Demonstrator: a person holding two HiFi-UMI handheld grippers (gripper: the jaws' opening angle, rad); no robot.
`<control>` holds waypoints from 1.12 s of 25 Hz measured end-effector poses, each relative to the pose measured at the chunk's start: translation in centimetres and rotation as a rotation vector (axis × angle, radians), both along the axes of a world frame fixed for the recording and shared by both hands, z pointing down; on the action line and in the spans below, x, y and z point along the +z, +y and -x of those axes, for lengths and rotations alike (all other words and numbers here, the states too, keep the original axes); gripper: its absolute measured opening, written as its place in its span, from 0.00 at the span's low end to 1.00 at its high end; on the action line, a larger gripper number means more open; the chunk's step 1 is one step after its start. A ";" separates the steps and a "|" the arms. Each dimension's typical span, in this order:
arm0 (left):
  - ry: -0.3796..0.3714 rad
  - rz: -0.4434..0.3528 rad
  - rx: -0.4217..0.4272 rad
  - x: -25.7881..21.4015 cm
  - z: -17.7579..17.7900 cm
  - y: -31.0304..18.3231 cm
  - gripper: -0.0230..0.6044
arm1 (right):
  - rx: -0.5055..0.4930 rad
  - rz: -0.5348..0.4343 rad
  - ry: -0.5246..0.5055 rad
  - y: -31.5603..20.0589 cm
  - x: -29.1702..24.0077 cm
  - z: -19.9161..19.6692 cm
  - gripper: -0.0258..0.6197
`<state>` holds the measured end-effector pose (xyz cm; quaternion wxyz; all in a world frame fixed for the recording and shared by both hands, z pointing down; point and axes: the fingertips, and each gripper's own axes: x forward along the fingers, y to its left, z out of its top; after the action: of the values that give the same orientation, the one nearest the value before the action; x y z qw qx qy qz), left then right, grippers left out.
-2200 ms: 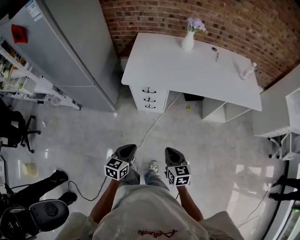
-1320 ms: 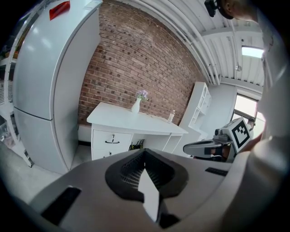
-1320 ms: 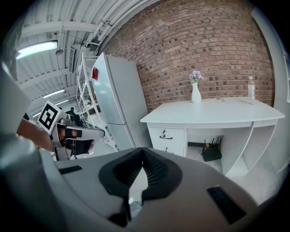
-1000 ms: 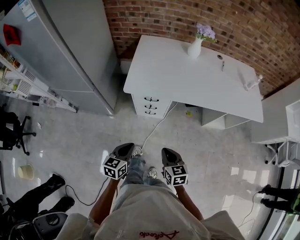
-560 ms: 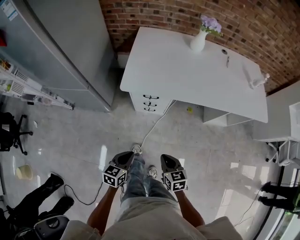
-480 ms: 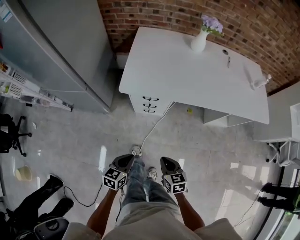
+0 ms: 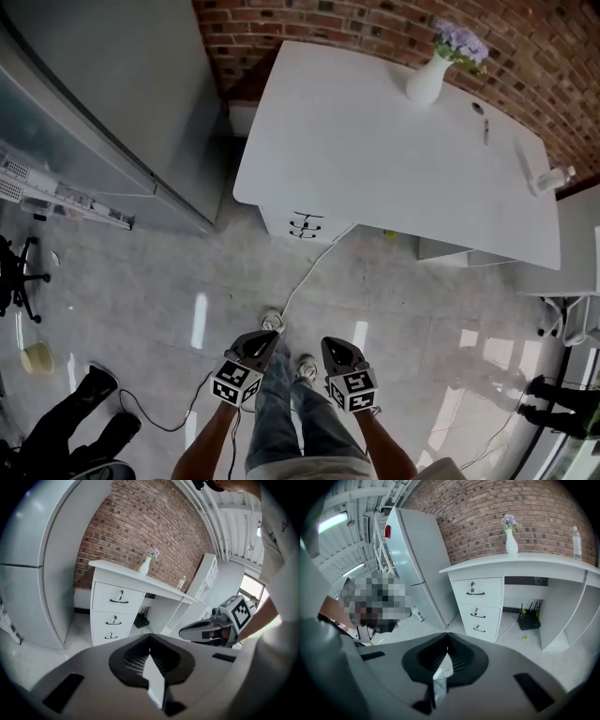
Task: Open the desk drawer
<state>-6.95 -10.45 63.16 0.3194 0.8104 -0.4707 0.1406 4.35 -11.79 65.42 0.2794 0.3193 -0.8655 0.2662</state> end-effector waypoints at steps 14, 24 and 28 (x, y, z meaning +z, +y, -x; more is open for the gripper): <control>0.045 0.092 -0.076 10.7 3.5 -1.2 0.06 | 0.066 0.104 0.005 0.1 12.7 3.1 0.07; 0.052 0.088 -0.069 12.2 3.7 -2.7 0.06 | 0.327 0.311 -0.342 -1.8 13.6 3.7 0.07; 0.067 0.085 -0.075 12.1 3.4 -3.1 0.06 | 0.627 0.504 -0.928 -4.9 11.5 2.7 0.07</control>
<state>-10.32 -13.56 75.29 0.3739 0.7821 -0.4836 0.1213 1.64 -16.69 76.90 -0.1515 0.3337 -0.6722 0.6433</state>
